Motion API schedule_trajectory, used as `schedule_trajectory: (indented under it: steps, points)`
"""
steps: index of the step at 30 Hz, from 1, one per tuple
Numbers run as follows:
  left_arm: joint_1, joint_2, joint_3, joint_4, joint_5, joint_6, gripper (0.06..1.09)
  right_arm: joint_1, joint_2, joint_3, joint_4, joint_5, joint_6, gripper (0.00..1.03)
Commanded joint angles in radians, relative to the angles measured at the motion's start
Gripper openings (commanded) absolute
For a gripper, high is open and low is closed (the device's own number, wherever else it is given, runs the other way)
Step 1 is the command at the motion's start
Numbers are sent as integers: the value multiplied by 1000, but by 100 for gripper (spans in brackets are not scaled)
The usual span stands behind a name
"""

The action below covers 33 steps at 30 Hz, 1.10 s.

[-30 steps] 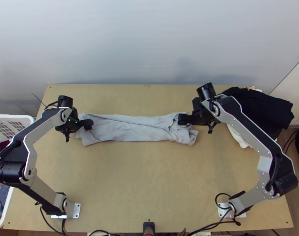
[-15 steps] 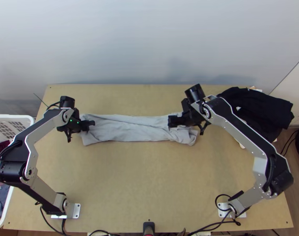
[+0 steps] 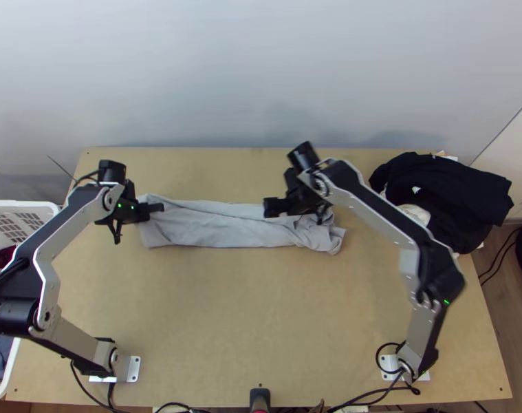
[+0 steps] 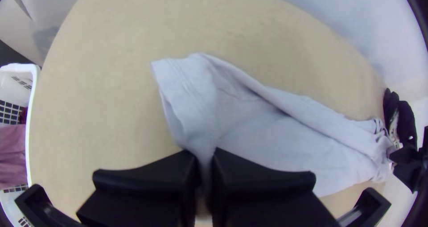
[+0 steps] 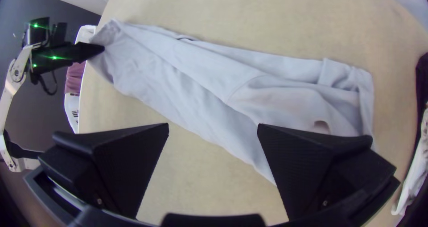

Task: Fold the t-shirt

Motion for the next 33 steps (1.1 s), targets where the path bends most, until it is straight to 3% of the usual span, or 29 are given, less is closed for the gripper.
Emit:
schedule_trajectory:
  steps: [1, 9, 21, 24, 33]
  points:
    - [-28, -75, 94, -67, 18, -18, 10, 66, 190, 129, 1, -43, 16, 92]
    - [-118, -120, 201, -140, 44, -44, 10, 88, 323, 164, 12, -47, 12, 93]
    - [-235, -85, 437, -234, 122, -70, 10, 60, 360, 130, 24, -47, 4, 93]
    - [-256, -48, 483, -238, 133, -72, 10, 49, 317, 132, 22, -55, 12, 93]
    - [-347, 63, 601, -255, 140, -75, 10, -69, 38, 138, -73, -186, 29, 99]
